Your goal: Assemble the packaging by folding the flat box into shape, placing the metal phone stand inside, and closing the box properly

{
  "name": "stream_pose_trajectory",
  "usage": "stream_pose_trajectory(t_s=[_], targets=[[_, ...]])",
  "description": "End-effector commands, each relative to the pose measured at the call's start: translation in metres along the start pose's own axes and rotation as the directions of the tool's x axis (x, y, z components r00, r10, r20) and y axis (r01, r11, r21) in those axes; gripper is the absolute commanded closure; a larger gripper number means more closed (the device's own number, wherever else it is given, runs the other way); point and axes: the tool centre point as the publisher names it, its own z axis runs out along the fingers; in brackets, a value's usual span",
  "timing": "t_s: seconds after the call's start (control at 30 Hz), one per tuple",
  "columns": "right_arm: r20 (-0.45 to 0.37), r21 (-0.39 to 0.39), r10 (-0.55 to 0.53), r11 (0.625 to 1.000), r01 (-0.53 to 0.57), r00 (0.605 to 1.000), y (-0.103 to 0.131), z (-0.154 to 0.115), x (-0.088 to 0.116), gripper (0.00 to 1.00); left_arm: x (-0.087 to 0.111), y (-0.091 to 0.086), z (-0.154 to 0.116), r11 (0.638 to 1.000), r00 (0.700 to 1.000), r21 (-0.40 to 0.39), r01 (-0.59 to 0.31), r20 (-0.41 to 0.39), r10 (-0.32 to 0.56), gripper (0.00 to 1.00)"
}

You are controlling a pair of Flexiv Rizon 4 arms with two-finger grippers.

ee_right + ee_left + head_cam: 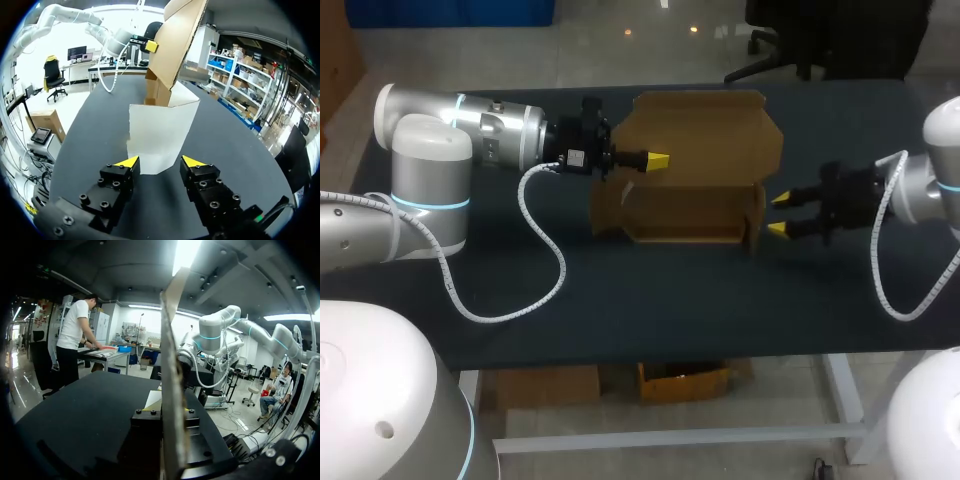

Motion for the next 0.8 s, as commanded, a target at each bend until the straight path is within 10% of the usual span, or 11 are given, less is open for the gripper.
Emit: stream_pose_trajectory(t_s=[0.03,0.8], targets=[[0.0,-0.001,-0.002,1.0,0.002,1.0,0.0,0.005,-0.001,0.46,-0.001,0.002,0.0,1.0,1.0,0.0,0.0,-0.002,0.0,1.0],[0.048,-0.02,0.016,1.0,-0.015,0.999,0.011,0.019,0.005,0.43,-0.001,0.002,0.0,1.0,1.0,0.0,0.0,-0.002,0.0,1.0]])
